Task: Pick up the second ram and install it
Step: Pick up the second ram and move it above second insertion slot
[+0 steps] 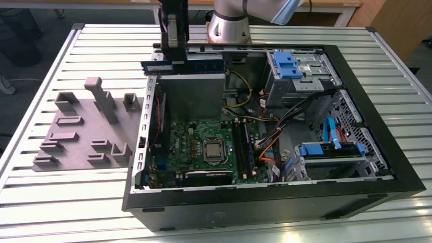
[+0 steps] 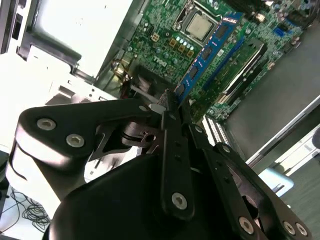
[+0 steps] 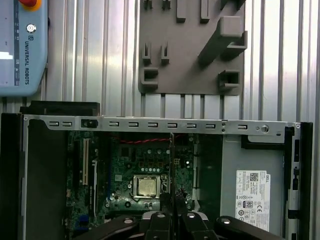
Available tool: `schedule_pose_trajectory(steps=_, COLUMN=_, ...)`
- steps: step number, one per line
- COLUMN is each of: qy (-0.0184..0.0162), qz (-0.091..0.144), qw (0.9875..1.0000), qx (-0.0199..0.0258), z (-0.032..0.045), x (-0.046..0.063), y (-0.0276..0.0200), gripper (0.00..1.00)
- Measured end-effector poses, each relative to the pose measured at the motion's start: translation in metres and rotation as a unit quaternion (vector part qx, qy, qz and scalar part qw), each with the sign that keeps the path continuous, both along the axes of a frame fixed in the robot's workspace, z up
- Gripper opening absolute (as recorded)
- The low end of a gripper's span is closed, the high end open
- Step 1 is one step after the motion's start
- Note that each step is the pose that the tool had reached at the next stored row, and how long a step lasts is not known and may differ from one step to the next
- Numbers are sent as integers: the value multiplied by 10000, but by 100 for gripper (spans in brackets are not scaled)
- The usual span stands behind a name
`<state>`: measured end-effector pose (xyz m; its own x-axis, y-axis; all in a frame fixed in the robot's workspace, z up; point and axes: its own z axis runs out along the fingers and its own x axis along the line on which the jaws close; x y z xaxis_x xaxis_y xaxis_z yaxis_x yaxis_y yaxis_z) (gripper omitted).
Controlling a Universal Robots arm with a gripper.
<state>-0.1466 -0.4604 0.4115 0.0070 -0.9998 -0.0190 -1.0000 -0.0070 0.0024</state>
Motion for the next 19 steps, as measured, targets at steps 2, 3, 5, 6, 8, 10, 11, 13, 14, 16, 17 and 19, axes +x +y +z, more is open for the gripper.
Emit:
schedule_pose_trajectory(steps=2, qy=0, qz=0, qw=10000, qx=0, z=0, x=46, y=0, gripper=14)
schedule_pose_trajectory(steps=3, qy=0, qz=0, qw=10000, qx=0, z=0, x=68, y=0, gripper=14)
schedule_pose_trajectory(steps=5, qy=0, qz=0, qw=10000, qx=0, z=0, x=113, y=0, gripper=14)
schedule_pose_trajectory(steps=6, qy=0, qz=0, qw=10000, qx=0, z=0, x=138, y=0, gripper=14)
schedule_pose_trajectory(steps=8, qy=0, qz=0, qw=10000, qx=0, z=0, x=188, y=0, gripper=14)
schedule_pose_trajectory(steps=10, qy=0, qz=0, qw=10000, qx=0, z=0, x=239, y=0, gripper=14)
schedule_pose_trajectory(steps=11, qy=0, qz=0, qw=10000, qx=0, z=0, x=263, y=0, gripper=14)
schedule_pose_trajectory(steps=13, qy=0, qz=0, qw=10000, qx=0, z=0, x=315, y=0, gripper=14)
schedule_pose_trajectory(steps=14, qy=0, qz=0, qw=10000, qx=0, z=0, x=346, y=0, gripper=14)
schedule_pose_trajectory(steps=16, qy=0, qz=0, qw=10000, qx=0, z=0, x=418, y=0, gripper=14)
schedule_pose_trajectory(steps=17, qy=0, qz=0, qw=10000, qx=0, z=0, x=453, y=0, gripper=14)
schedule_pose_trajectory(steps=19, qy=0, qz=0, qw=10000, qx=0, z=0, x=528, y=0, gripper=14)
